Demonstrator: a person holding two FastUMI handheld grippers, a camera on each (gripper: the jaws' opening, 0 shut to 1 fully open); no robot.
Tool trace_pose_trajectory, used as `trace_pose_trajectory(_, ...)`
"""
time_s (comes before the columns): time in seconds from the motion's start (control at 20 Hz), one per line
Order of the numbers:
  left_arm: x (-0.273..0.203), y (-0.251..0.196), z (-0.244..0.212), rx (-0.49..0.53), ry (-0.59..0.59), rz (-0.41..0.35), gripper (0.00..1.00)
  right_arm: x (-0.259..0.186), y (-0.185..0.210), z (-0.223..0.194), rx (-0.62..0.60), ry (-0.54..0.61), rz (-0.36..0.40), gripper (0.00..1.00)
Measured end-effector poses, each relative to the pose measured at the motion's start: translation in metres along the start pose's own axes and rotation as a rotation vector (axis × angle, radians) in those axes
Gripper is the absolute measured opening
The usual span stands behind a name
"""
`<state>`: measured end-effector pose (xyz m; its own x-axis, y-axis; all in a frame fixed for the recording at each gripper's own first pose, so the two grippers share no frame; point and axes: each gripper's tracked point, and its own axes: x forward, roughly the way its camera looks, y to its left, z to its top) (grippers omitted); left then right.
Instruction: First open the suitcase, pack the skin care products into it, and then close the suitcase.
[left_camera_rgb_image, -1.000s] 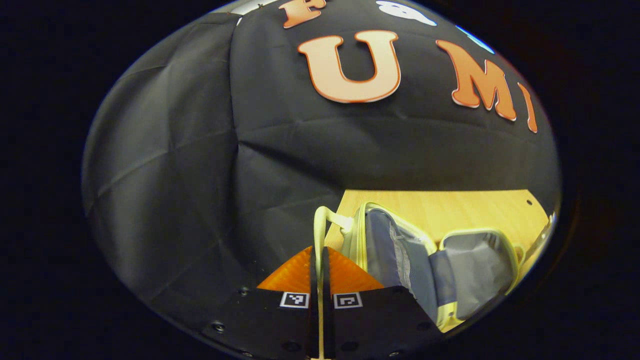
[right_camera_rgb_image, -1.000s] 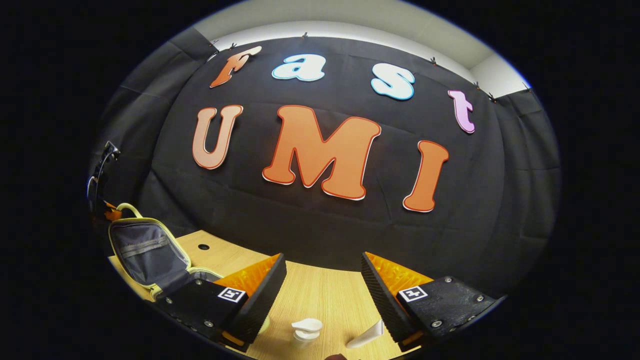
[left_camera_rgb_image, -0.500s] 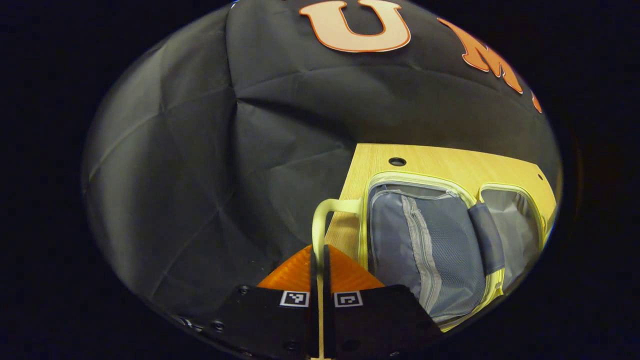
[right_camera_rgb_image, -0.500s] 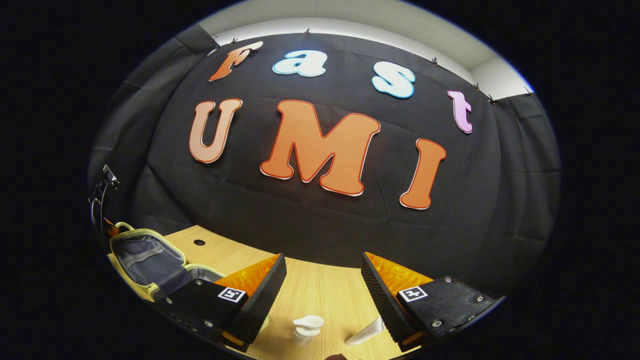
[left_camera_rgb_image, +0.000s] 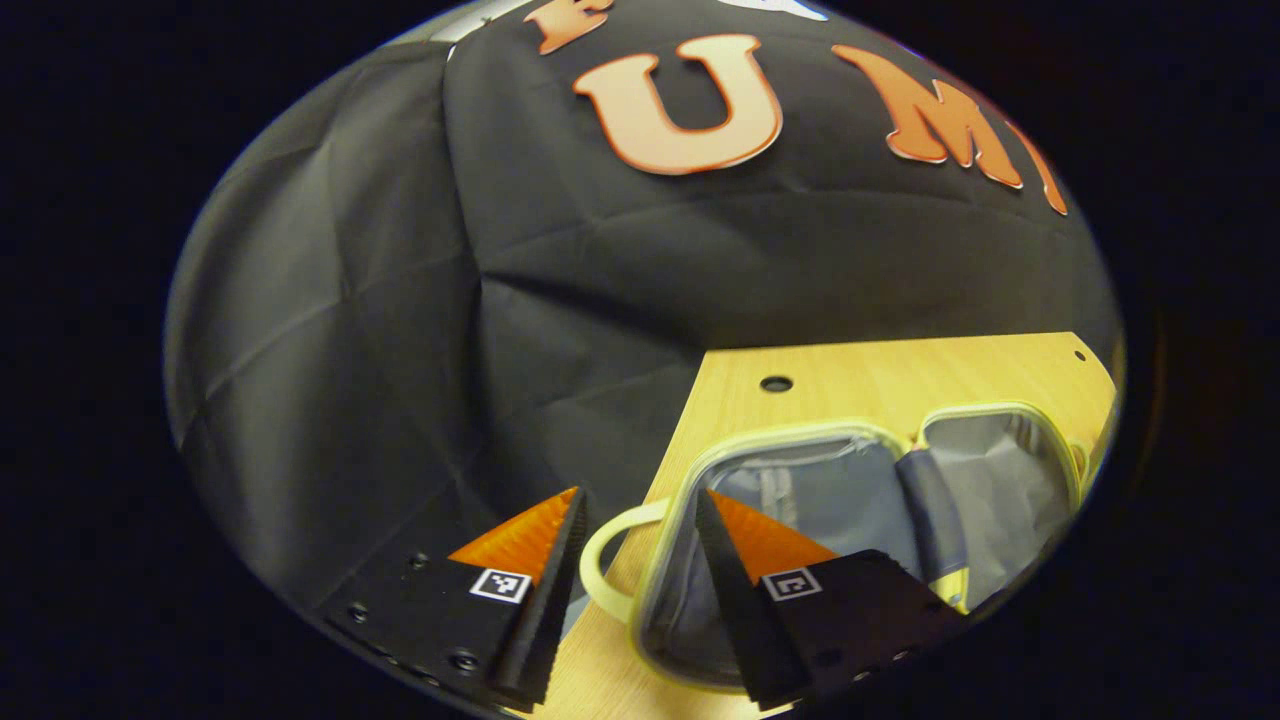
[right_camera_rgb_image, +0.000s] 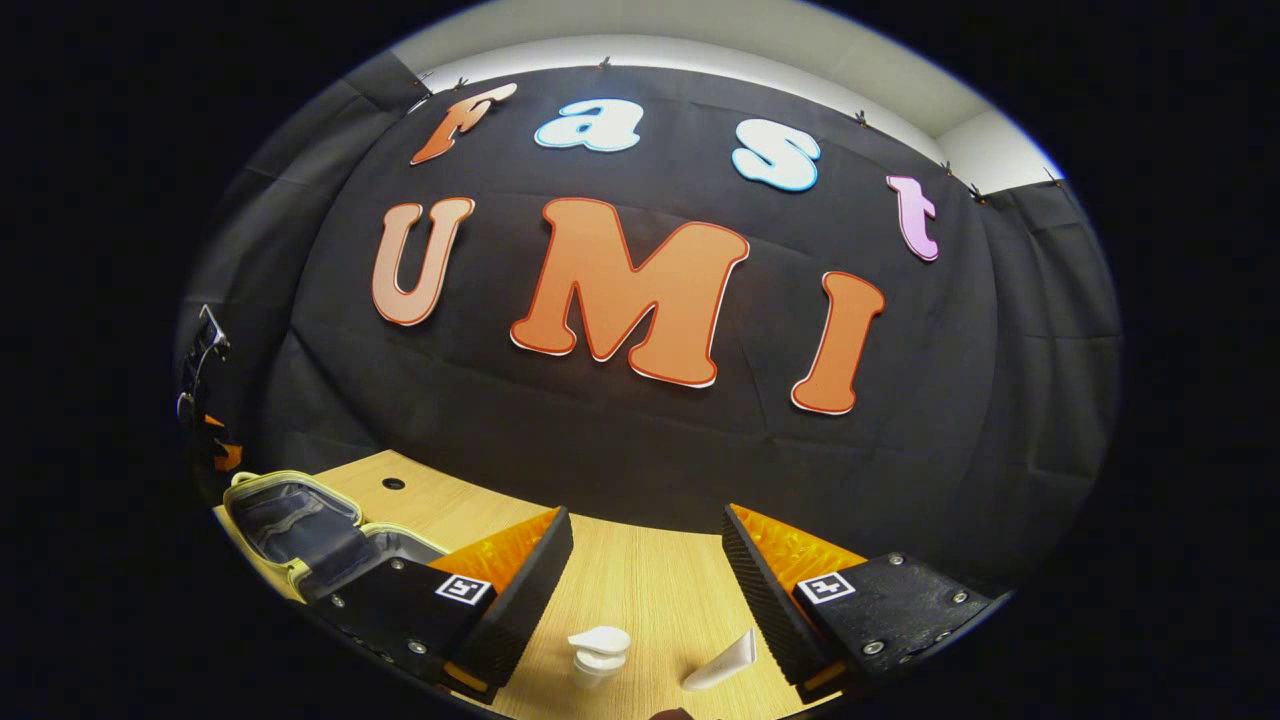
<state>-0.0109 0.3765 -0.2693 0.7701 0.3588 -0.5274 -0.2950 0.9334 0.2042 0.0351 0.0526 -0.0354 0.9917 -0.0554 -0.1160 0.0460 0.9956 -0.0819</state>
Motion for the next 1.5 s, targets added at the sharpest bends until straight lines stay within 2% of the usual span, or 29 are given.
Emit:
trace_pose_trajectory(0.05,-0.009,-0.009,0.018,0.016,-0.035,-0.004,0.74,0.0,-0.003,-0.001,0.003,-0.001,0.0,0.96)
trace_pose_trajectory(0.15,-0.025,-0.026,0.044,0.036,-0.1,-0.027,0.91,-0.001,-0.01,-0.003,0.002,-0.005,-0.003,0.95)
trace_pose_trajectory(0.3,-0.054,-0.067,0.074,0.061,-0.189,-0.073,0.94,-0.003,-0.022,-0.005,0.01,-0.011,-0.005,0.95)
trace_pose_trajectory(0.45,-0.077,-0.108,0.106,0.04,-0.286,-0.119,1.0,-0.002,-0.035,-0.011,0.018,-0.014,-0.007,0.96)
trace_pose_trajectory(0.55,-0.092,-0.136,0.118,0.03,-0.316,-0.15,1.0,-0.003,-0.042,-0.017,0.023,-0.011,-0.003,0.95)
trace_pose_trajectory(0.6,-0.099,-0.151,0.123,0.02,-0.33,-0.164,0.96,-0.003,-0.046,-0.021,0.027,-0.005,-0.002,0.96)
trace_pose_trajectory(0.75,-0.121,-0.197,0.137,-0.018,-0.354,-0.224,0.97,-0.004,-0.058,-0.035,0.033,0.014,0.004,0.96)
trace_pose_trajectory(0.95,-0.149,-0.267,0.142,0.006,-0.376,-0.312,0.97,-0.007,-0.073,-0.055,0.028,0.041,0.006,0.96)
trace_pose_trajectory(1.05,-0.161,-0.302,0.138,0.032,-0.374,-0.375,1.0,-0.009,-0.08,-0.067,0.026,0.06,0.01,0.96)
trace_pose_trajectory(1.35,-0.194,-0.395,0.109,0.113,-0.331,-0.544,0.98,-0.015,-0.094,-0.099,0.029,0.121,0.035,0.96)
trace_pose_trajectory(1.5,-0.204,-0.431,0.087,0.152,-0.296,-0.602,0.98,-0.016,-0.099,-0.115,0.026,0.15,0.051,0.96)
